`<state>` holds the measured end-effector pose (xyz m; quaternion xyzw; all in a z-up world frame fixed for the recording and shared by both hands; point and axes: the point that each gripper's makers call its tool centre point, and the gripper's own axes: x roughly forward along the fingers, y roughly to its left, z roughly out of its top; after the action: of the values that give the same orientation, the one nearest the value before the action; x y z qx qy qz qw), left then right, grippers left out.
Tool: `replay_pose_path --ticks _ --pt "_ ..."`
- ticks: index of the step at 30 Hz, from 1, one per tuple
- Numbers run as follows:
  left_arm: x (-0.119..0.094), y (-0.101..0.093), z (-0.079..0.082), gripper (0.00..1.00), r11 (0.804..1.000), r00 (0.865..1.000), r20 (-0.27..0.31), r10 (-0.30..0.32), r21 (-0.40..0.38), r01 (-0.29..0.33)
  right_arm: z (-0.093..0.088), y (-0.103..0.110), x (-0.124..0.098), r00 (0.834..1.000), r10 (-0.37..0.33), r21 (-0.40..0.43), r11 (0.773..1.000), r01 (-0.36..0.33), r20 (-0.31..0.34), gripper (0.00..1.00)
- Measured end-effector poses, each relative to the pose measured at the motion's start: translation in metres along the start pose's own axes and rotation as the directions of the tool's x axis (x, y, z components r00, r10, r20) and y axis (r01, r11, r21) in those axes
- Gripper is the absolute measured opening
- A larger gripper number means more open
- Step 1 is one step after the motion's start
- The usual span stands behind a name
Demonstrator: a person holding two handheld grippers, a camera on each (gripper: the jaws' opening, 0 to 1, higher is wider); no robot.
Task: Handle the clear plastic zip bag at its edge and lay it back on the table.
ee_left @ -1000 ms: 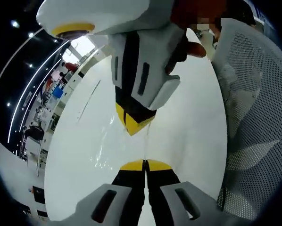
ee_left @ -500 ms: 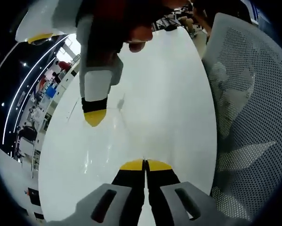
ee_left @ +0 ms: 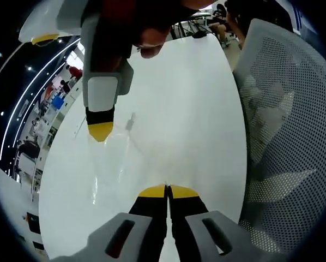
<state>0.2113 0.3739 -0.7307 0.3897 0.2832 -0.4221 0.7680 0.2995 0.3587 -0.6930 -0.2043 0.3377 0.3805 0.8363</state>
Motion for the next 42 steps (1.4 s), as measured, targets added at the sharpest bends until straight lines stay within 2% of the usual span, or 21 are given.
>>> replay_pose_path --ticks 15,25,37,39,42 --pt "-0.004 0.024 0.003 0.00 0.997 0.999 0.009 0.053 -0.056 -0.052 -0.004 0.013 -0.003 0.999 0.036 -0.088 0.995 -0.036 0.003 0.00" --pt "-0.002 0.031 0.003 0.00 0.995 0.998 0.009 0.068 -0.074 -0.067 -0.008 0.018 0.000 0.998 0.057 -0.116 0.992 -0.058 -0.011 0.00" --pt "0.005 0.040 0.003 0.00 0.996 0.997 0.005 0.071 -0.057 -0.071 -0.017 0.024 0.000 0.996 0.086 -0.094 0.992 -0.089 -0.035 0.01" --pt "0.008 0.040 0.002 0.00 0.996 0.998 0.003 0.066 -0.053 -0.066 -0.016 0.029 -0.004 0.994 0.113 -0.066 0.991 -0.114 -0.013 0.01" --pt "0.011 0.041 0.001 0.00 0.997 0.998 0.000 0.061 -0.051 -0.061 -0.020 0.028 -0.006 0.994 0.109 -0.077 0.991 -0.110 -0.013 0.02"
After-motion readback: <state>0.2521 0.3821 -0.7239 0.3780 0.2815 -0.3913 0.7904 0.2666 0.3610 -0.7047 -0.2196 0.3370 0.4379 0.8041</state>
